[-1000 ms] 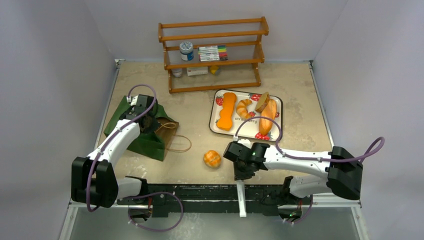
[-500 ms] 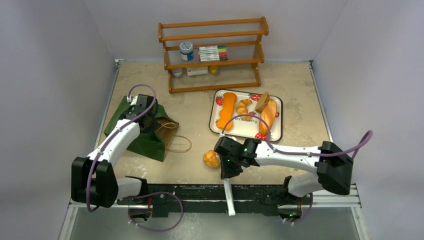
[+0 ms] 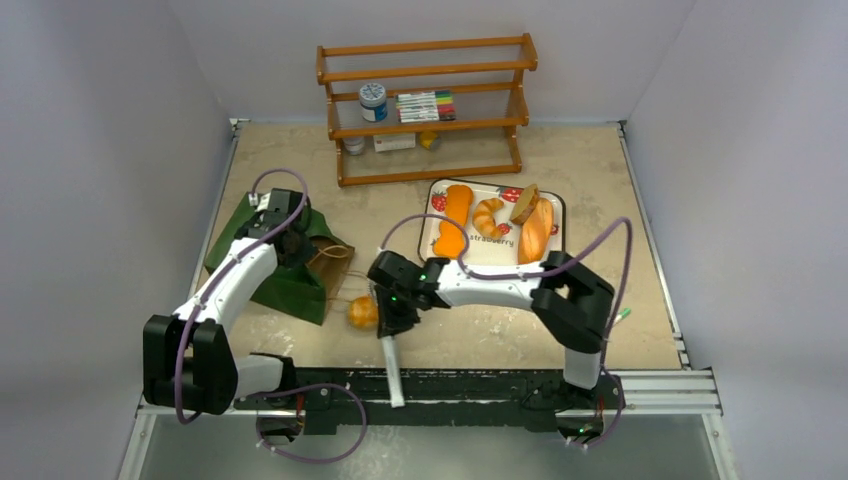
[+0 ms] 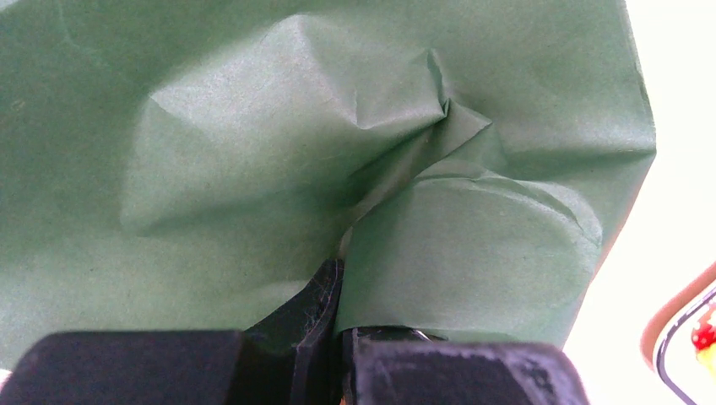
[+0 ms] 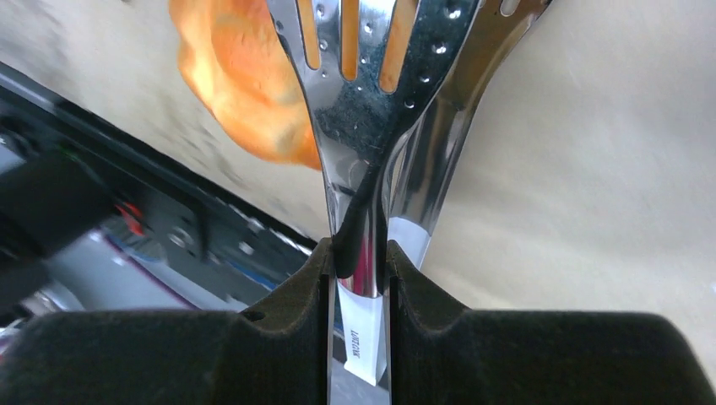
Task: Take the fake bread out of the paper bag
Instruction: Move the clamp to the center of the board.
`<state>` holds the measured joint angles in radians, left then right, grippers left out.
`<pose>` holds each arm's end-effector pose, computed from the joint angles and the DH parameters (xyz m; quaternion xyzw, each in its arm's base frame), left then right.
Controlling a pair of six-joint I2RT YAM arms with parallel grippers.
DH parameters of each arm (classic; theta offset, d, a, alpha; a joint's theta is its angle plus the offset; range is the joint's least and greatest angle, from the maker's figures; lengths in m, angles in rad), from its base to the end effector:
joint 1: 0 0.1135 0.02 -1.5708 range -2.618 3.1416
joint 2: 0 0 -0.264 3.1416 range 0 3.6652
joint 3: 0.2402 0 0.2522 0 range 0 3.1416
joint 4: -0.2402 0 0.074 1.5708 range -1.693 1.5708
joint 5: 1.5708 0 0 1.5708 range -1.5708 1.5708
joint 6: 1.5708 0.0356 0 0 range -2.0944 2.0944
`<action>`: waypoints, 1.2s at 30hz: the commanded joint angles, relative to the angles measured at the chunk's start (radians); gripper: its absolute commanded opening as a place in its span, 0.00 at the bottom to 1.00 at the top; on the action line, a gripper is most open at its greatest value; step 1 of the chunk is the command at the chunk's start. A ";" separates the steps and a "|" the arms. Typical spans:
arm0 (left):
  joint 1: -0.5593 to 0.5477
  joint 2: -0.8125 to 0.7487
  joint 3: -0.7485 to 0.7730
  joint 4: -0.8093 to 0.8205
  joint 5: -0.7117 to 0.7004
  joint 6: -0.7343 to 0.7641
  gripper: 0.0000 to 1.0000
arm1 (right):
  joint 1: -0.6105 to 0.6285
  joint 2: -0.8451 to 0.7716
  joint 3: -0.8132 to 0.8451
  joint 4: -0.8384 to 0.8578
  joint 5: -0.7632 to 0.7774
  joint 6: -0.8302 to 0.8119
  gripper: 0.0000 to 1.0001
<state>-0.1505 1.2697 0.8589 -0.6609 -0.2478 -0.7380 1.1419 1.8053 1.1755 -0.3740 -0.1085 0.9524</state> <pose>0.2408 -0.0277 0.2275 -0.3076 0.9116 0.0028 0.2728 0.1518 0.3412 0.1822 -0.1058 0.9529 0.2679 0.0946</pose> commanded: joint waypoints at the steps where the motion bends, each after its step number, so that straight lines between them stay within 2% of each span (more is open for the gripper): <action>1: 0.057 0.002 0.026 -0.007 -0.018 -0.006 0.00 | -0.051 0.107 0.171 0.093 -0.019 -0.060 0.00; 5: 0.145 0.005 0.013 0.013 -0.032 -0.016 0.00 | -0.099 0.178 0.281 0.037 -0.002 -0.124 0.00; 11: 0.265 0.026 -0.005 0.056 -0.003 -0.033 0.00 | -0.108 0.176 0.400 -0.159 0.172 -0.239 0.00; 14: 0.285 0.024 -0.014 0.080 0.008 -0.051 0.00 | -0.114 0.220 0.481 -0.233 0.276 -0.294 0.00; 24: 0.293 0.049 -0.018 0.117 0.038 -0.090 0.00 | -0.120 0.538 0.838 -0.467 0.608 -0.475 0.01; 29: 0.293 0.057 -0.018 0.121 0.044 -0.095 0.00 | -0.120 0.603 0.910 -0.488 0.679 -0.500 0.12; 36: 0.293 0.060 -0.016 0.118 0.055 -0.098 0.00 | -0.109 0.513 0.862 -0.427 0.676 -0.492 0.44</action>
<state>0.1318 1.3258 0.8520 -0.5613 -0.2161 -0.8120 1.0264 2.4008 2.0563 -0.8059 0.5186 0.4675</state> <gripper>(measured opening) 0.009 0.368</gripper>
